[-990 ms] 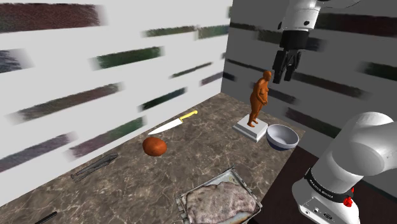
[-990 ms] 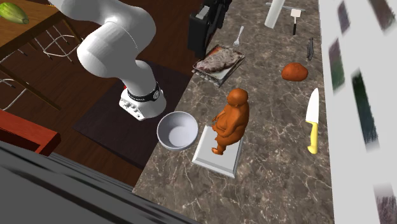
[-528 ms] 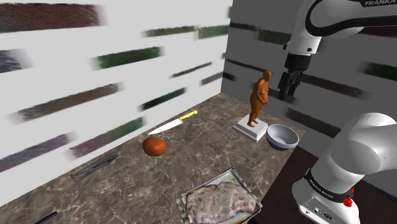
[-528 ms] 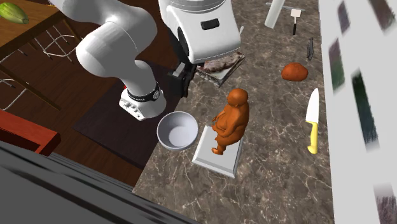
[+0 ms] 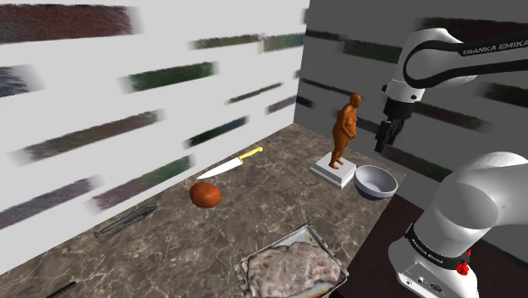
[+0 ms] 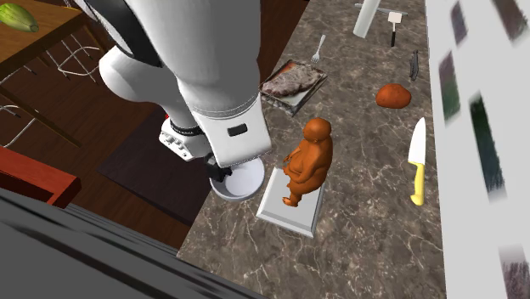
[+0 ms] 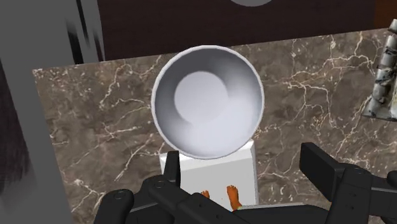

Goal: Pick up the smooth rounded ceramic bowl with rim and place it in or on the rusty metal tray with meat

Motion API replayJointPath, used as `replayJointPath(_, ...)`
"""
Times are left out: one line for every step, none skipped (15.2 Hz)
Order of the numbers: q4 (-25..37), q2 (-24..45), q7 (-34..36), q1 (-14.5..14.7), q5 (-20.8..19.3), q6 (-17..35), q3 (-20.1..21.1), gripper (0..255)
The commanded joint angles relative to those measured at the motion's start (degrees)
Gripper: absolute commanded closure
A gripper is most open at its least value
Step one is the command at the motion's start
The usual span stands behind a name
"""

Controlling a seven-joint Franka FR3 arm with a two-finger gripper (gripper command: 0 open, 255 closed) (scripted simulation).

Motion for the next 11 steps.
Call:
replayJointPath(-2.44,0.86,-1.99,-1.57,-2.36,3.91,-2.14,0)
replayJointPath(-3.40,1.79,-3.01,-2.34,-3.52,6.05,-3.34,0)
replayJointPath(-4.26,2.90,-4.04,-3.11,-4.69,8.27,-4.57,0)
replayJointPath(-5.02,4.20,-5.07,-3.85,-5.84,10.59,-5.84,0)
replayJointPath(-5.67,5.69,-6.11,-4.55,-6.96,13.00,-7.14,0)
replayJointPath(-6.22,7.38,-7.15,-5.20,-8.06,15.51,-8.49,0)
replayJointPath(-6.66,9.26,-8.21,-5.79,-9.09,18.11,-9.85,0)
replayJointPath(-6.84,10.32,-8.78,-6.07,-9.59,19.50,-10.57,0)
replayJointPath(-7.30,11.01,-8.79,-6.06,-9.76,20.64,-10.83,0)
replayJointPath(-7.74,11.75,-8.80,-6.03,-9.94,21.79,-11.10,0)
replayJointPath(-8.16,12.52,-8.81,-6.00,-10.10,22.97,-11.38,0)
